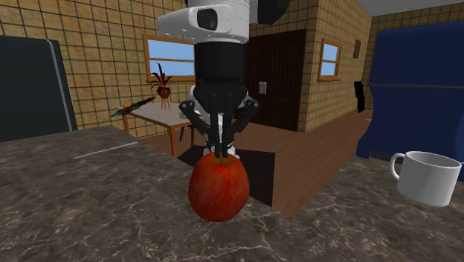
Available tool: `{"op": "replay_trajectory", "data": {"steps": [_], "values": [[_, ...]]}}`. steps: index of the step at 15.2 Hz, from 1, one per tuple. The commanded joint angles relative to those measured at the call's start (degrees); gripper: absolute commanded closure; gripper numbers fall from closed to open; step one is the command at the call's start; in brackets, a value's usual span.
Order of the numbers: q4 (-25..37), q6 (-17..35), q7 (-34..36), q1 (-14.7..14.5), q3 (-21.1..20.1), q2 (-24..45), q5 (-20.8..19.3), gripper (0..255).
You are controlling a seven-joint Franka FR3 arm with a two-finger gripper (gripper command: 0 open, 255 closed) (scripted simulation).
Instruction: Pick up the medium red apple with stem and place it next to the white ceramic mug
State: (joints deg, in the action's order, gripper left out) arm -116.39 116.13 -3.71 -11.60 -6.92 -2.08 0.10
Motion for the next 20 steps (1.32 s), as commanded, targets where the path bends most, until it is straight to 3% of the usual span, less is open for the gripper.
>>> {"op": "replay_trajectory", "data": {"steps": [1, 20], "values": [[1.1, -1.66, -0.16, 0.06, 0.07, -0.55, 0.07, 255], [13.92, -15.56, -0.27, 0.11, 0.15, -1.63, 0.19, 255]]}}
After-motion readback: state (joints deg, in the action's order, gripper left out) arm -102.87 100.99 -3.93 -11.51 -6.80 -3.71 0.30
